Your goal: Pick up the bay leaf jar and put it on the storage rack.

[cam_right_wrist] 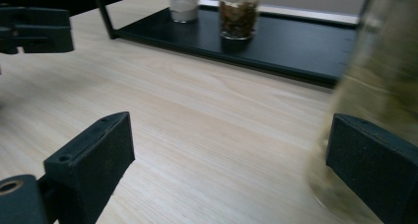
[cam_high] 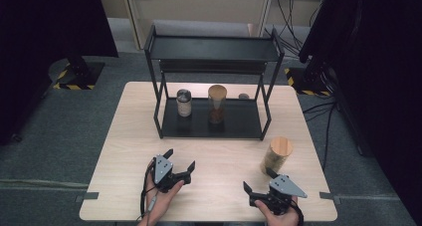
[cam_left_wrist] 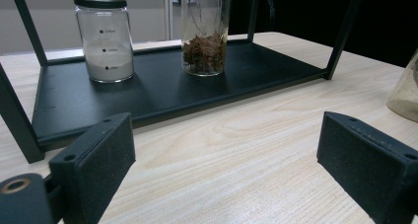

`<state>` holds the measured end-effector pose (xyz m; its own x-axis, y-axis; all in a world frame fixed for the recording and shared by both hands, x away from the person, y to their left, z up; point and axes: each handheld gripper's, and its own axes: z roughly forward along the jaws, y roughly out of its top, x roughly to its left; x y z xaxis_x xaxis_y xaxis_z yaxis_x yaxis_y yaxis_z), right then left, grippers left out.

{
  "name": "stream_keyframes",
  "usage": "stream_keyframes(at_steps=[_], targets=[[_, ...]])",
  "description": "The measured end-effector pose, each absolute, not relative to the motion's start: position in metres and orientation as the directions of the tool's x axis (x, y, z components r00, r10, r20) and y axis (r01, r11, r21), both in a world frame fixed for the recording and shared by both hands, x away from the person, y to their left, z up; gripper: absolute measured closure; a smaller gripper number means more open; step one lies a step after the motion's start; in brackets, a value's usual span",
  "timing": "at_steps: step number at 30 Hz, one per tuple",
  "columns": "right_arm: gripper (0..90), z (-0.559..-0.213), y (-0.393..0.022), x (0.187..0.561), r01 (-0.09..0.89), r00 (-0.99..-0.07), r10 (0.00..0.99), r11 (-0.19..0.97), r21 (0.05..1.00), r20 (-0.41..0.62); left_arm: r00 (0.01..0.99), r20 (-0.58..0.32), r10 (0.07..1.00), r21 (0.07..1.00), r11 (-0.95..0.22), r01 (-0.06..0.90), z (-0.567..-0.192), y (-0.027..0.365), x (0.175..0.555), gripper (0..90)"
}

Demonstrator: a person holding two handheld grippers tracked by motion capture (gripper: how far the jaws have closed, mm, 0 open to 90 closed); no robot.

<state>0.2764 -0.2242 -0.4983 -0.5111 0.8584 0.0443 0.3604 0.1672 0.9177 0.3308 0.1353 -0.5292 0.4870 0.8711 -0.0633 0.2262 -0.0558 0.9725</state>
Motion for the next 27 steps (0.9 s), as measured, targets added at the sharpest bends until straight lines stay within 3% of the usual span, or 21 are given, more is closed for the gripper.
stream_keyframes(at_steps=[15, 27], targets=[[4.4, -0.493, -0.260, 0.281, 0.370, -0.362, 0.931, 0.104, 0.923, 0.040, 0.486, -0.070, 0.871, 0.972, -0.050, 0.229, -0.529, 0.136, 0.331, 6.8], [7.5, -0.477, -0.265, 0.302, 0.330, -0.308, 0.951, 0.097, 0.939, 0.010, 0.484, -0.070, 0.872, 0.972, -0.049, 0.228, -0.529, 0.136, 0.331, 6.8]])
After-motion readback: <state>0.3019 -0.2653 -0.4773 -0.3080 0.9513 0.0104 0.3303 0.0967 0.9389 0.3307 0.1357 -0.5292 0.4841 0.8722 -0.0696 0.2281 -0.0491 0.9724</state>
